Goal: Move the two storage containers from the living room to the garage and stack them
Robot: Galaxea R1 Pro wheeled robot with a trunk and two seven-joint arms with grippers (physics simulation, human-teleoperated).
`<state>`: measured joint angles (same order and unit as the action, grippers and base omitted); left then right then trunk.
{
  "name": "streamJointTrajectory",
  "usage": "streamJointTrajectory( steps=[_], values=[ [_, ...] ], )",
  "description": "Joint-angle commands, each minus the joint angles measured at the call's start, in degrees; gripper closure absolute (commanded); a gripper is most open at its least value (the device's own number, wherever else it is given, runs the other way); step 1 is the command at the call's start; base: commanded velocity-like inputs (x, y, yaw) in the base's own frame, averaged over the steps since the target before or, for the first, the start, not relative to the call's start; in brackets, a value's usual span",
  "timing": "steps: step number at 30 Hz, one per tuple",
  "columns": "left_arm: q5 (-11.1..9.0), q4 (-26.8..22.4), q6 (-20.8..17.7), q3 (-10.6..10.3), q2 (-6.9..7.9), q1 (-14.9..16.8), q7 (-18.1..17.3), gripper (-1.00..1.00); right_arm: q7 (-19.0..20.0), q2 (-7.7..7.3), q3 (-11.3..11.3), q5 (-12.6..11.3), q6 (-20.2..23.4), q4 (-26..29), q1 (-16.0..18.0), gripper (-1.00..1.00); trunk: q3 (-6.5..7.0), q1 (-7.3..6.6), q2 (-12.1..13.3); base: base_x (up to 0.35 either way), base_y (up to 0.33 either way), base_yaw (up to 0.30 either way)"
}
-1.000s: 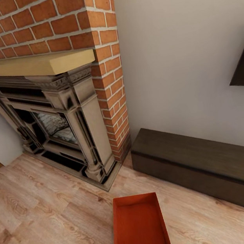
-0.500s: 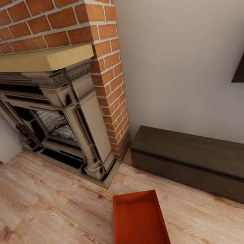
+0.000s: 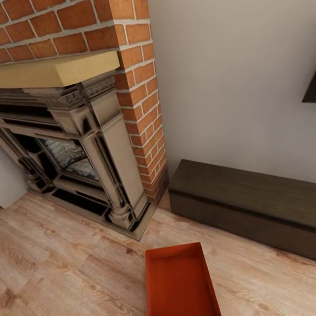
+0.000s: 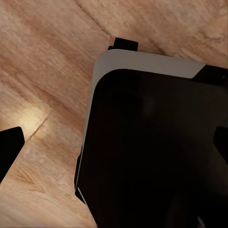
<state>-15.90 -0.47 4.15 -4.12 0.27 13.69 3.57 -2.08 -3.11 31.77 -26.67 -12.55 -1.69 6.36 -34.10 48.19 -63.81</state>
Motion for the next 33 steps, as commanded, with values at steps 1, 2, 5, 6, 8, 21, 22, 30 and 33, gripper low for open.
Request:
streamJointTrajectory(
  steps=[1, 2, 5, 6, 8, 21, 22, 30, 33],
  values=[
    [-0.4, 0.0, 0.2, -0.4, 0.00, 0.0, 0.1, -1.00, 0.0, 0.03, 0.5, -0.4, -0.3, -0.2, 0.1, -1.00, -0.14, 0.00, 0.0, 0.000, 0.000, 0.000],
    [-0.4, 0.0, 0.2, -0.4, 0.00, 0.0, 0.1, -1.00, 0.0, 0.03, 0.5, -0.4, -0.3, -0.2, 0.1, -1.00, -0.23, 0.00, 0.0, 0.000, 0.000, 0.000],
    [-0.4, 0.0, 0.2, -0.4, 0.00, 0.0, 0.1, -1.00, 0.0, 0.03, 0.5, -0.4, -0.3, -0.2, 0.1, -1.00, -0.50, 0.00, 0.0, 0.000, 0.000, 0.000],
    [-0.4, 0.0, 0.2, -0.4, 0.00, 0.0, 0.1, -1.00, 0.0, 0.03, 0.5, -0.4, -0.3, -0.2, 0.1, -1.00, -0.60, 0.00, 0.0, 0.000, 0.000, 0.000],
    [-0.4, 0.0, 0.2, -0.4, 0.00, 0.0, 0.1, -1.00, 0.0, 0.03, 0.5, -0.4, -0.3, -0.2, 0.1, -1.00, -0.78, 0.00, 0.0, 0.000, 0.000, 0.000],
    [-0.4, 0.0, 0.2, -0.4, 0.00, 0.0, 0.1, -1.00, 0.0, 0.03, 0.5, -0.4, -0.3, -0.2, 0.1, -1.00, -1.97, 0.00, 0.0, 0.000, 0.000, 0.000],
    [-0.4, 0.0, 0.2, -0.4, 0.00, 0.0, 0.1, -1.00, 0.0, 0.03, 0.5, -0.4, -0.3, -0.2, 0.1, -1.00, -2.06, 0.00, 0.0, 0.000, 0.000, 0.000],
    [-0.4, 0.0, 0.2, -0.4, 0.00, 0.0, 0.1, -1.00, 0.0, 0.03, 0.5, -0.4, -0.3, -0.2, 0.1, -1.00, -2.79, 0.00, 0.0, 0.000, 0.000, 0.000],
    [-0.4, 0.0, 0.2, -0.4, 0.00, 0.0, 0.1, -1.00, 0.0, 0.03, 0.5, -0.4, -0.3, -0.2, 0.1, -1.00, -3.06, 0.00, 0.0, 0.000, 0.000, 0.000]
  ],
)
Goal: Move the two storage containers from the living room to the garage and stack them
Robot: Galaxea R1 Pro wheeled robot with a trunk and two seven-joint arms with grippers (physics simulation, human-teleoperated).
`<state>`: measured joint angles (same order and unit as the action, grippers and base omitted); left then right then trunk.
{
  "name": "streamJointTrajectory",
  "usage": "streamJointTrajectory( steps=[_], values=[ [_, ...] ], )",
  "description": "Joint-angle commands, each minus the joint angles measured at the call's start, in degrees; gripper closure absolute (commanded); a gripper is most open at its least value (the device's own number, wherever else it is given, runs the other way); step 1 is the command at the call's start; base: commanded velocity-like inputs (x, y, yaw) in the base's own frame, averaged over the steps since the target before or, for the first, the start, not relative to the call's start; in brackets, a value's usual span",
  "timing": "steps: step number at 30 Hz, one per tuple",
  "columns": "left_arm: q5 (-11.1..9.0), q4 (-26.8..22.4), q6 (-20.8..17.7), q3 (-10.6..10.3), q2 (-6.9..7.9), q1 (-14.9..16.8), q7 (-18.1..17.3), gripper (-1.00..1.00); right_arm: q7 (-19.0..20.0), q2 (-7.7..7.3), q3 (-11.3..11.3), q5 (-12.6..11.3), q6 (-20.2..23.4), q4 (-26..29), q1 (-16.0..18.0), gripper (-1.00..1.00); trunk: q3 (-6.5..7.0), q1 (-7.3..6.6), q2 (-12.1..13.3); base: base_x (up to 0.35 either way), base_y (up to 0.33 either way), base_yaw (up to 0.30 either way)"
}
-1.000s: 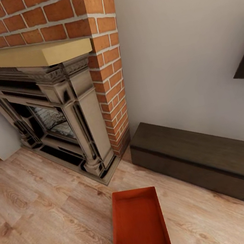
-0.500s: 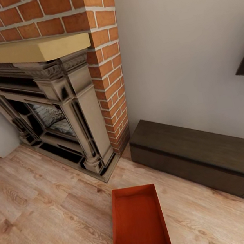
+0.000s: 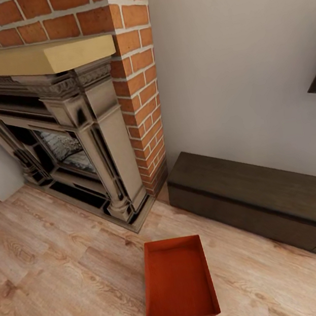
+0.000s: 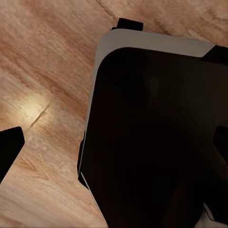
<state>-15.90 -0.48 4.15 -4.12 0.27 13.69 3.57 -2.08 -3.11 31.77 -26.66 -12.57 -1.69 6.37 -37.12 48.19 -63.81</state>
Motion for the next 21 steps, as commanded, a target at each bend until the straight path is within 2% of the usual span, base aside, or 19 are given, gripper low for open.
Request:
streamJointTrajectory(
  steps=[1, 21],
  values=[
    [-0.4, 0.0, 0.2, -0.4, 0.00, 0.0, 0.1, -1.00, 0.0, 0.03, 0.5, -0.4, -0.3, -0.2, 0.1, -1.00, -0.13, 0.00, 0.0, 0.000, 0.000, 0.000],
    [-0.4, 0.0, 0.2, -0.4, 0.00, 0.0, 0.1, -1.00, -0.4, 0.20, 0.5, -0.3, -0.7, -0.2, 0.1, -1.00, -1.96, 0.00, 0.0, 0.000, 0.000, 0.000]
  ],
)
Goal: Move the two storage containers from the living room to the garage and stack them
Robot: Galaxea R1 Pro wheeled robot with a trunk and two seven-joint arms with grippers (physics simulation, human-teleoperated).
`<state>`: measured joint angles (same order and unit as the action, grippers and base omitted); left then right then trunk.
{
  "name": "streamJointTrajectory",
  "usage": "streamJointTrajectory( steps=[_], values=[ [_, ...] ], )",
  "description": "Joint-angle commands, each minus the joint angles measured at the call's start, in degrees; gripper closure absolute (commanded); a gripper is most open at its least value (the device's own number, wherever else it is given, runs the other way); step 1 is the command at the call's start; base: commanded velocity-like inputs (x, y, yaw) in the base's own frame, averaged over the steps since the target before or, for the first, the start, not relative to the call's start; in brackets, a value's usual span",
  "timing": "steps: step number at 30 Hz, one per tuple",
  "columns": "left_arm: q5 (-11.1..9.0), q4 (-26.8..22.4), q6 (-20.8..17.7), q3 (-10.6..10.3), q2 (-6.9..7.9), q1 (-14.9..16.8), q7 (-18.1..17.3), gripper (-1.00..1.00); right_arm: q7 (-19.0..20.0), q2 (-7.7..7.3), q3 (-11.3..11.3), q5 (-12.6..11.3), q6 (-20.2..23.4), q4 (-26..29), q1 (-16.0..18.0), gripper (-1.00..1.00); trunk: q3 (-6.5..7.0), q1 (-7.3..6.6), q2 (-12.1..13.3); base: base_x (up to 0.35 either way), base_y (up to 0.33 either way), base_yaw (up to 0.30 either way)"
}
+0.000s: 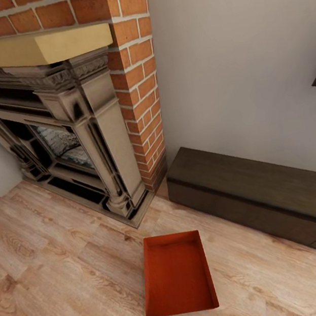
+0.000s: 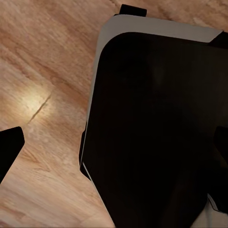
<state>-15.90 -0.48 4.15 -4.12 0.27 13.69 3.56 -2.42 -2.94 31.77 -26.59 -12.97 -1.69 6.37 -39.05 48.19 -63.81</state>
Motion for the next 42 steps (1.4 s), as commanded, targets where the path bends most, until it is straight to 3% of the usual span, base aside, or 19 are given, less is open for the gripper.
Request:
streamJointTrajectory(
  steps=[1, 29, 33, 36, 39, 41, 42],
  values=[
    [-0.4, 0.0, 0.2, -0.4, 0.00, 0.0, 0.1, -1.00, 0.0, 0.03, 0.5, -0.4, -0.3, -0.2, 0.0, -1.00, -0.13, 0.00, 0.0, 0.000, 0.000, 0.000],
    [-0.6, 0.0, 0.2, -0.3, -0.02, 0.0, 0.1, -1.00, 0.0, 0.03, 0.6, -0.5, -0.1, -0.1, 0.0, -1.00, -0.40, 0.00, 0.0, 0.000, 0.000, 0.000],
    [-1.0, -0.1, 0.1, 0.2, -0.35, 0.0, 0.5, -1.00, -0.6, -3.38, 0.0, -0.9, 2.5, 0.6, 0.4, -1.00, -0.40, 0.00, 0.0, 0.000, 0.000, 0.000],
    [-1.1, -1.2, 0.0, 0.1, 0.28, 0.0, 0.6, -1.00, -1.0, -4.83, -0.1, -1.0, 4.4, 1.8, 3.1, -1.00, -0.40, 0.00, 0.0, 0.000, 0.000, 0.000],
    [-0.9, -5.7, -0.7, 0.0, 1.80, 0.0, 0.6, -1.00, -2.6, -5.87, -0.3, -1.1, 5.0, 3.4, 7.1, -1.00, -0.40, 0.00, 0.0, 0.000, 0.000, 0.000],
    [-0.9, -9.2, -1.6, 0.1, 3.01, 0.1, 0.8, -1.00, -4.3, -6.36, -0.4, -1.1, 5.2, 4.0, 10.2, -1.00, -0.40, 0.00, 0.0, 0.000, 0.000, 0.000],
    [-0.9, -12.6, -3.5, 0.1, 4.45, 0.3, 1.3, -1.00, -6.4, -6.45, -0.5, -1.1, 5.2, 4.3, 13.7, -1.00, -0.40, 0.00, 0.0, 0.000, 0.000, 0.000]
  ],
)
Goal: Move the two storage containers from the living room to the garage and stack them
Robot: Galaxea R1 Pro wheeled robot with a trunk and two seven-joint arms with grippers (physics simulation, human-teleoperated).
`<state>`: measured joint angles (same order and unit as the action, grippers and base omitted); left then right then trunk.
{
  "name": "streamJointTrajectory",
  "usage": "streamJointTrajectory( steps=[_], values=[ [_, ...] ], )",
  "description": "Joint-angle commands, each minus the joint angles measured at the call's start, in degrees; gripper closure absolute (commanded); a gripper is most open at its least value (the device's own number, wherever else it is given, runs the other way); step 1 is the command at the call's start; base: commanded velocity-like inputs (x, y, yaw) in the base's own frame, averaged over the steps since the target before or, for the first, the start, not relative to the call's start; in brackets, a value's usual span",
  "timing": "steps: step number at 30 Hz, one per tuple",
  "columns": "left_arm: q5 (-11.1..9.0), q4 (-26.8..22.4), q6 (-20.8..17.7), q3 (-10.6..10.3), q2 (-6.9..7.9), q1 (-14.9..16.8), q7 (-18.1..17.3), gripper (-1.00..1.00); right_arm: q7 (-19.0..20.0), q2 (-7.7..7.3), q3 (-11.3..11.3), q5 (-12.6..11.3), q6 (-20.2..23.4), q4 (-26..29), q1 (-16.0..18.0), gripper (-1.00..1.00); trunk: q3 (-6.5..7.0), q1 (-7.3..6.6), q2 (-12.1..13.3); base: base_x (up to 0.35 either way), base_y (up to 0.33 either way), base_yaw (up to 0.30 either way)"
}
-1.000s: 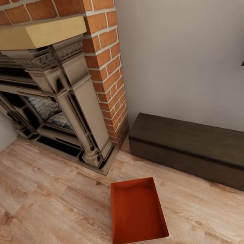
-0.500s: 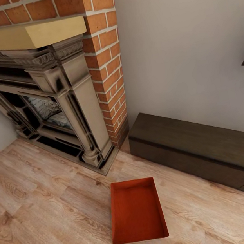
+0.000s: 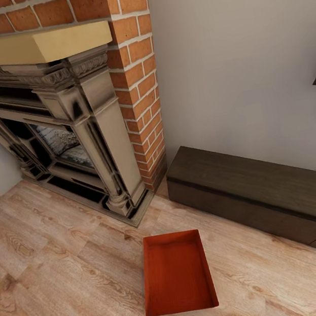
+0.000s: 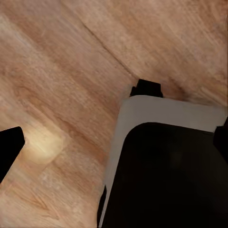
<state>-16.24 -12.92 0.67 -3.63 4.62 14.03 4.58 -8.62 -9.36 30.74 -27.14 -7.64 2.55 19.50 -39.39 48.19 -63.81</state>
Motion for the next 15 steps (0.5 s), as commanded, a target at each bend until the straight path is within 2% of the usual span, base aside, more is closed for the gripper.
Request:
streamJointTrajectory(
  steps=[1, 3, 4, 7, 9, 11, 12, 13, 15],
  values=[
    [-0.6, -1.2, -0.9, -0.4, 0.60, 0.1, 0.6, -1.00, -1.0, -0.02, 0.4, -0.6, -0.1, 0.1, 1.8, -1.00, -0.06, -0.01, 0.0, 0.000, 0.000, 0.000],
    [-0.8, -3.5, -4.1, -0.4, 1.95, 0.3, 1.9, -1.00, -3.0, 0.03, 0.0, -0.7, -0.1, 0.2, 5.0, -1.00, -0.06, -0.01, 0.0, 0.000, 0.000, 0.000],
    [-1.5, -4.7, -7.3, -0.3, 2.77, 0.5, 3.3, -1.00, -4.4, 0.17, -0.4, -0.7, -0.2, 0.3, 8.0, -1.00, -0.06, -0.01, 0.0, 0.000, 0.000, 0.000],
    [-3.0, -5.8, -10.1, -0.3, 3.27, 1.4, 4.5, -1.00, -5.3, 0.70, -0.6, -0.7, -0.1, 0.3, 11.6, -1.00, -0.06, -0.01, 0.0, 0.000, 0.000, 0.000],
    [-3.8, -6.5, -11.1, -0.3, 3.32, 3.4, 5.3, -1.00, -5.6, 1.28, -0.7, -0.7, -0.1, 0.3, 13.2, -1.00, -0.06, -0.01, 0.0, 0.000, 0.000, 0.000],
    [-4.4, -6.5, -11.6, -0.3, 3.20, 6.1, 6.2, -1.00, -5.8, 2.23, -0.7, -0.7, -0.2, 0.3, 13.9, -1.00, -0.06, -0.01, 0.0, 0.000, 0.000, 0.000],
    [-4.8, -6.5, -11.9, -0.3, 2.62, 9.4, 7.0, -1.00, -5.9, 3.88, -0.7, -0.5, -0.3, 0.3, 14.3, -1.00, -0.06, -0.01, 0.0, 0.000, 0.000, 0.000],
    [-4.8, -6.5, -12.0, -0.4, 2.28, 10.5, 7.1, -1.00, -6.0, 4.50, -0.7, -0.5, -0.4, 0.3, 14.4, -1.00, -0.06, -0.01, 0.0, 0.000, 0.000, 0.000],
    [-4.8, -6.3, -12.3, -0.5, 0.18, 14.4, 7.5, -1.00, -6.1, 6.64, -0.7, -0.5, -0.7, 0.3, 15.1, -1.00, -0.06, -0.01, 0.0, 0.000, 0.000, 0.000]
  ],
)
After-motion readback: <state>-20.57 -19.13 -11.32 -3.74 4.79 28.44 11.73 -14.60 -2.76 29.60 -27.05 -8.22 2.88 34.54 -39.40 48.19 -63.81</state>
